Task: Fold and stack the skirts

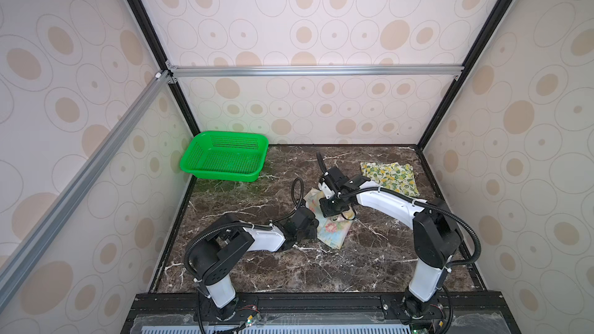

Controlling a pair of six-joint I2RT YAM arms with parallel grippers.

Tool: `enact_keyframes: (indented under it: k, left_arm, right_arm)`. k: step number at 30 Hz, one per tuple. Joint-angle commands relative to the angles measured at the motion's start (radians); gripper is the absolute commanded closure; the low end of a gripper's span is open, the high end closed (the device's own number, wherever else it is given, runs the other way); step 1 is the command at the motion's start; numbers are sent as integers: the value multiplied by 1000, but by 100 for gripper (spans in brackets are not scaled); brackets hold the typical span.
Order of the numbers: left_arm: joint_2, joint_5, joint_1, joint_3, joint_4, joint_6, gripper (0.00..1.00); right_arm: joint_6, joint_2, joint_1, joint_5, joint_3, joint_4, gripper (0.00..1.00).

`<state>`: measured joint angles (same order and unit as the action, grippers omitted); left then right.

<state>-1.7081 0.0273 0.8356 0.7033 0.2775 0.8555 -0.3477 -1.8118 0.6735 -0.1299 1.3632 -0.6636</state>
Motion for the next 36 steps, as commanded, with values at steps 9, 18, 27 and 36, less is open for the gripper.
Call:
enact_keyframes:
  k: [9, 18, 27, 36]
  left_arm:
    - [-4, 4, -10, -28, -13, 2, 100]
    - [2, 0, -13, -40, -8, 6, 100]
    - [35, 7, -15, -62, -14, 10, 100]
    - [60, 17, -18, -62, -29, 9, 100]
  right_arm:
    - [-5, -36, 43, -5, -37, 64, 100]
    - [-7, -64, 50, 16, -70, 102, 100]
    - [6, -67, 51, 22, -95, 116, 80]
    - [-25, -53, 51, -29, -105, 142, 58]
